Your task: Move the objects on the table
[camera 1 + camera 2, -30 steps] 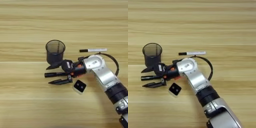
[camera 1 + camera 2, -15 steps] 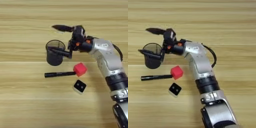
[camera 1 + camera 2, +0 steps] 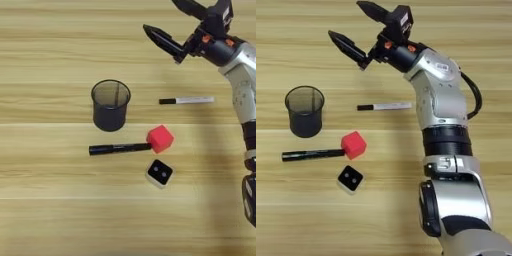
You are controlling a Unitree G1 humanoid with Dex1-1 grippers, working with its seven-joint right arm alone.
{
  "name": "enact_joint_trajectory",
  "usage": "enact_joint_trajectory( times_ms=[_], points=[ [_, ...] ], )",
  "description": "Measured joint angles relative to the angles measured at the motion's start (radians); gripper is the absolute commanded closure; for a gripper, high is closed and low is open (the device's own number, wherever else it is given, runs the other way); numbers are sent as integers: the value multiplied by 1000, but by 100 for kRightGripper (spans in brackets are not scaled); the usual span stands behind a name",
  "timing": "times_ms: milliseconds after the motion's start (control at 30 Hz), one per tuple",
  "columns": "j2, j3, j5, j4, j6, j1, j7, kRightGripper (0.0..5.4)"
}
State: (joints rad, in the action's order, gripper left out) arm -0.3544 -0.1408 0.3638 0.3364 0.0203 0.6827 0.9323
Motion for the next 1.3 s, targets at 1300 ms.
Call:
enact_joint_trajectory(
  times_ms=[1300],
  points=[
    [64, -7, -302, 880, -189, 314, -772, 6]
  ],
)
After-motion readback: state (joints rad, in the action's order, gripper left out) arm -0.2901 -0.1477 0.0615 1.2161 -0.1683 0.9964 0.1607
